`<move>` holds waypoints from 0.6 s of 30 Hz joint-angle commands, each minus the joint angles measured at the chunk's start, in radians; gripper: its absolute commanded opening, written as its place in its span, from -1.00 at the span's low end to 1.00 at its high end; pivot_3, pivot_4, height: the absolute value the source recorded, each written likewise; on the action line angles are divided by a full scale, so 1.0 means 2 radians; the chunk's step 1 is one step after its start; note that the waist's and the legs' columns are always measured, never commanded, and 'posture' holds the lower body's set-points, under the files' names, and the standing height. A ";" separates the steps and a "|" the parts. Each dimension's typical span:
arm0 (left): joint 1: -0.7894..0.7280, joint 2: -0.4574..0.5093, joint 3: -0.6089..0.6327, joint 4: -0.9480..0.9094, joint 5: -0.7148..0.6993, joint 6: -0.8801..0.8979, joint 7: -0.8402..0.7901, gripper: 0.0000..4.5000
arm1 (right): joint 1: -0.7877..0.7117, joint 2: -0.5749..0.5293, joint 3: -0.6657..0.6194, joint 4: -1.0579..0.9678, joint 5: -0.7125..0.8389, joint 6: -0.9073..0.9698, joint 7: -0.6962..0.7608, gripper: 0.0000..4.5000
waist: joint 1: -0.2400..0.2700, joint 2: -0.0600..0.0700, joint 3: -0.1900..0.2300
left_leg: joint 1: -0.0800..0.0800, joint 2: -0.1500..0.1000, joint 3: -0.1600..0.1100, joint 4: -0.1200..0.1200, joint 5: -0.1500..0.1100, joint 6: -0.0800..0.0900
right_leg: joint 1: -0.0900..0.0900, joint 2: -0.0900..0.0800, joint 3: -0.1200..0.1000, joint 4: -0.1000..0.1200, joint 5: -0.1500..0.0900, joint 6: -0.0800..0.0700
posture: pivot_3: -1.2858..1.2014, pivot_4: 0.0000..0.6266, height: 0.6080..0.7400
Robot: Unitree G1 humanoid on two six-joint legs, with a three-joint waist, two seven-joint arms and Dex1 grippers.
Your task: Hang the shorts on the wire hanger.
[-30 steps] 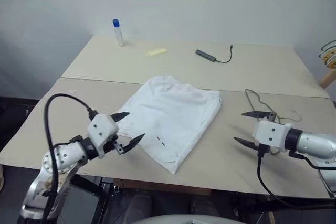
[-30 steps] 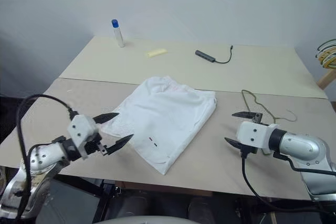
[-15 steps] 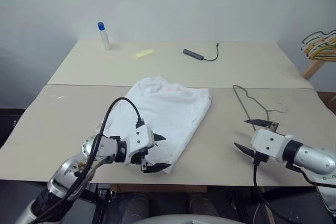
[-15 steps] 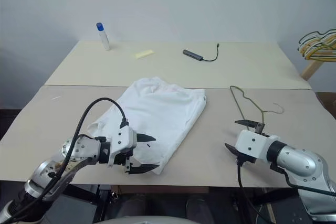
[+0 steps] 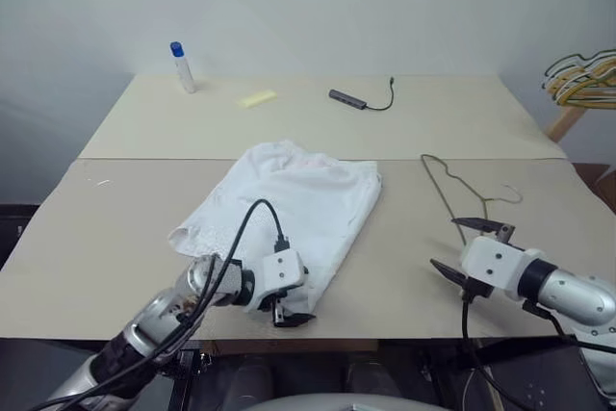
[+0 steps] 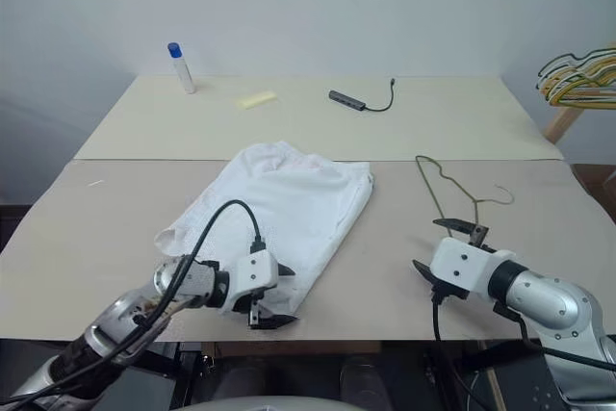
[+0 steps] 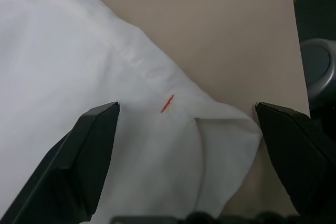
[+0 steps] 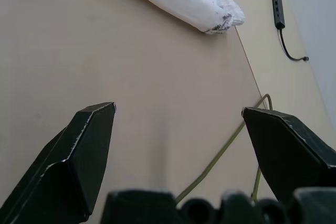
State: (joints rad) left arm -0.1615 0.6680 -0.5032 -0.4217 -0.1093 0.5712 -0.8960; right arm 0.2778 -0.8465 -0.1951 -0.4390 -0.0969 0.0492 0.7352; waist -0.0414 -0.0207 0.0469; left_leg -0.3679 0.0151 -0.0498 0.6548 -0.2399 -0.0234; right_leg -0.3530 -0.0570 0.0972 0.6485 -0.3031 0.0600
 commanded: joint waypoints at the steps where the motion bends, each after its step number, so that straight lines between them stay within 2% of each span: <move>1: 0.003 -0.004 -0.005 0.002 0.019 -0.004 0.014 0.92 | -0.016 -0.001 -0.009 -0.004 -0.005 -0.002 -0.008 1.00 | 0.000 0.000 0.000 | 0.000 0.000 0.000 0.000 0.000 0.000 | 0.000 0.000 0.000 0.000 0.000 0.000 | 0.00 -1.00 1.00; 4: 0.006 -0.012 -0.005 0.005 0.016 0.001 0.017 0.59 | -0.022 -0.001 -0.006 0.000 -0.008 -0.003 -0.008 1.00 | 0.000 0.000 0.000 | 0.000 0.000 0.000 0.000 0.000 0.000 | 0.000 0.000 0.000 0.000 0.000 0.000 | 0.00 -1.00 1.00; 14: 0.003 -0.021 0.011 0.013 0.013 0.004 0.025 -0.89 | -0.050 -0.007 0.016 0.033 -0.033 -0.028 -0.011 1.00 | 0.000 0.001 -0.001 | 0.000 0.000 0.000 0.000 0.000 0.000 | 0.000 0.000 0.000 0.000 0.000 0.000 | 0.01 -1.00 1.00; 15: 0.002 -0.022 0.014 0.013 0.013 0.003 0.027 -0.99 | -0.056 -0.007 0.022 0.039 -0.040 -0.033 -0.013 1.00 | 0.000 0.001 -0.001 | 0.000 0.000 0.000 0.000 0.000 0.000 | 0.000 0.000 0.000 0.000 0.000 0.000 | 0.01 -1.00 1.00; 18: 0.008 -0.015 0.043 -0.006 -0.005 -0.010 0.020 -0.99 | -0.104 -0.002 0.065 0.084 -0.089 -0.070 -0.037 1.00 | -0.004 0.001 -0.001 | 0.000 0.000 0.000 0.000 0.000 0.000 | 0.000 0.000 0.000 0.000 0.000 0.000 | 0.00 -1.00 1.00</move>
State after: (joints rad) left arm -0.1424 0.6252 -0.4642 -0.4022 -0.1048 0.5707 -0.8540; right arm 0.1081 -0.8479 -0.0805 -0.2867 -0.2333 -0.0424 0.6923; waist -0.0498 -0.0195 0.0453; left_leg -0.3674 0.0153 -0.0493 0.6555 -0.2399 -0.0234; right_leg -0.3528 -0.0569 0.0976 0.6487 -0.3026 0.0601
